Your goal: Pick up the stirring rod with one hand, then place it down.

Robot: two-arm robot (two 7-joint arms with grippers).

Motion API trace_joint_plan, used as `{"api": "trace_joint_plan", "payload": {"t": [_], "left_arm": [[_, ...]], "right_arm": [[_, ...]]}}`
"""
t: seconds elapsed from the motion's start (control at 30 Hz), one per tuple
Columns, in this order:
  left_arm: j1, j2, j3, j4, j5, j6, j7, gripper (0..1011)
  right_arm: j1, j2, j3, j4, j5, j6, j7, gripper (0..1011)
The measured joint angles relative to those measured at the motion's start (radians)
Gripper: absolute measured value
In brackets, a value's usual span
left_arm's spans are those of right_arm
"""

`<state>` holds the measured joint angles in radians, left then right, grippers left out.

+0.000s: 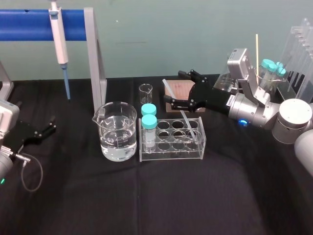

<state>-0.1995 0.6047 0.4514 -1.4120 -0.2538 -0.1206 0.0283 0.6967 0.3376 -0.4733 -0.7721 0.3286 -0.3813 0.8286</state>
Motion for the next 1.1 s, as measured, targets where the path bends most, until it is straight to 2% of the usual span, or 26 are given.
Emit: {"api": "trace_joint_plan", "payload": {"t": [0.73,0.9,1.0,1.07,1.1], "left_arm": [[0.000,0.000,0.000,0.000,0.000,0.000,0.000,1000],[0.000,0.000,0.000,0.000,0.000,0.000,0.000,1000],[0.000,0.000,0.000,0.000,0.000,0.000,0.000,1000],[0.000,0.000,0.000,0.000,0.000,0.000,0.000,1000],[0.000,0.000,0.000,0.000,0.000,0.000,0.000,1000]], "right_arm": [[0.003,-0.003,0.001,0.006,0.000,0.002,0.002,1003],[0.003,-0.002,0.001,0.005,0.000,0.002,0.002,927],[0.003,-0.002,0.001,0.005,0.000,0.003,0.002,853],[0.003,-0.002,0.001,0.005,0.000,0.002,0.002,761],[0.003,-0.002,0.001,0.005,0.000,0.003,0.002,761]]}}
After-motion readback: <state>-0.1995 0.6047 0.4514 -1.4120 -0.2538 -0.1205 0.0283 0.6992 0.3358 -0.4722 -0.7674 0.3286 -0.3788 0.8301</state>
